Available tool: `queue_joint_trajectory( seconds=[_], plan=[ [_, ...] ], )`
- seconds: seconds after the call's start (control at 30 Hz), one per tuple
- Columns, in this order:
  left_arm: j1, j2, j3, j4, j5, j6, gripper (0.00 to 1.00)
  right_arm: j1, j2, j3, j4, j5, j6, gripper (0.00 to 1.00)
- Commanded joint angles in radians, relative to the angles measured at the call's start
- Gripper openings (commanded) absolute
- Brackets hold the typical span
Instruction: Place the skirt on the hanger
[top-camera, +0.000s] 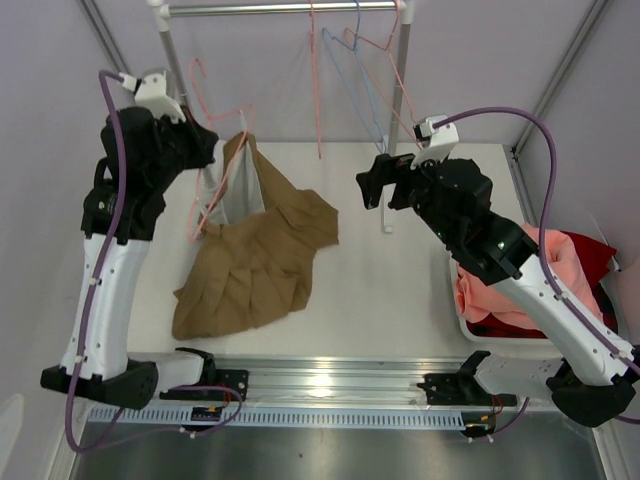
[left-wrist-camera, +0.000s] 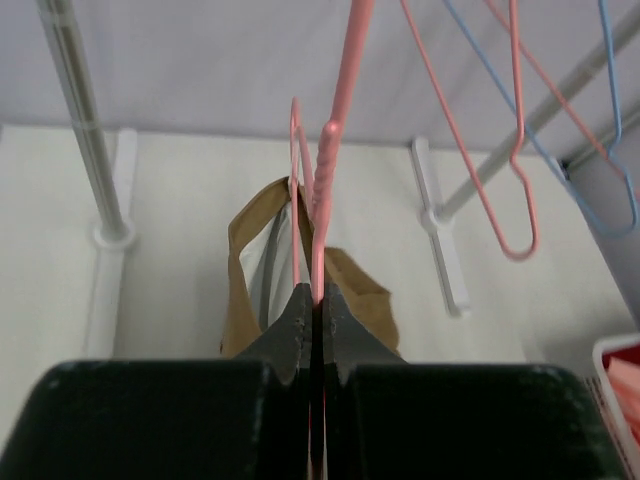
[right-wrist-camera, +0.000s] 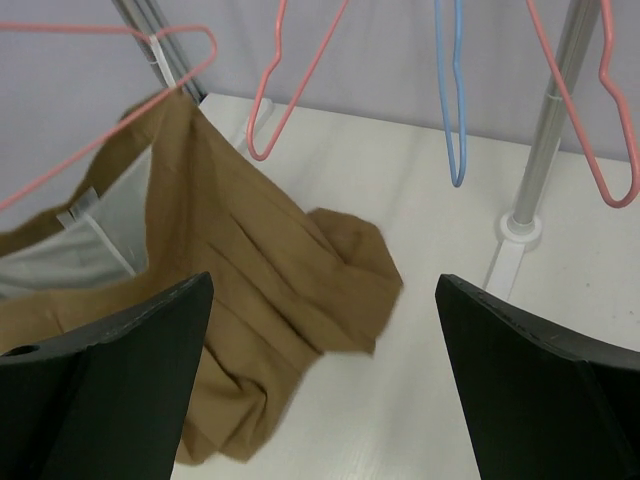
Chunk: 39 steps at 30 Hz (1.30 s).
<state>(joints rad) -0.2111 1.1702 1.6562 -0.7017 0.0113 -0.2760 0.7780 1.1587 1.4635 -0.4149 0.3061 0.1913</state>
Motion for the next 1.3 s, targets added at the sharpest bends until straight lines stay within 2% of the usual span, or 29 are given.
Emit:
queue_joint_trajectory(
  seconds=[0.0, 0.03, 0.07, 0.13, 0.17, 0.23, 0.27, 0.37, 0.7, 0.87, 1.27],
  plan=[
    [0.039, 0.080, 0.218, 0.070, 0.021, 0.024, 0.00, -0.011, 0.013, 0.078, -0.007, -0.019, 0.007, 0.99],
    [0.047, 0.142, 0.250, 0.067, 0.021, 0.029, 0.00, -0.022, 0.019, 0.087, -0.010, -0.028, 0.008, 1.00],
    [0.064, 0.175, 0.348, 0.064, 0.021, 0.029, 0.00, -0.023, 0.025, 0.099, -0.010, -0.035, 0.004, 0.99],
    [0.085, 0.276, 0.414, 0.073, 0.058, 0.023, 0.00, -0.037, 0.045, 0.139, -0.015, -0.051, -0.001, 1.00],
    [0.099, 0.311, 0.530, 0.070, 0.062, 0.024, 0.00, -0.042, 0.052, 0.150, -0.015, -0.056, -0.001, 0.99],
    [0.105, 0.382, 0.608, 0.056, 0.072, 0.029, 0.00, -0.049, 0.067, 0.179, -0.006, -0.078, 0.000, 0.99],
    [0.113, 0.449, 0.711, 0.050, 0.067, 0.029, 0.00, -0.055, 0.073, 0.185, -0.001, -0.087, 0.002, 0.99],
    [0.136, 0.549, 0.812, 0.062, 0.061, 0.008, 0.00, -0.068, 0.099, 0.222, 0.011, -0.111, 0.005, 0.99],
    [0.202, 0.649, 0.797, 0.314, 0.045, -0.051, 0.00, -0.092, 0.170, 0.267, 0.062, -0.176, 0.019, 0.99],
    [0.251, 0.683, 0.783, 0.330, 0.069, -0.086, 0.00, -0.098, 0.176, 0.253, 0.070, -0.176, 0.022, 0.99],
    [0.254, 0.706, 0.668, 0.297, 0.096, -0.060, 0.00, -0.102, 0.156, 0.207, 0.068, -0.177, 0.040, 1.00]
  ],
)
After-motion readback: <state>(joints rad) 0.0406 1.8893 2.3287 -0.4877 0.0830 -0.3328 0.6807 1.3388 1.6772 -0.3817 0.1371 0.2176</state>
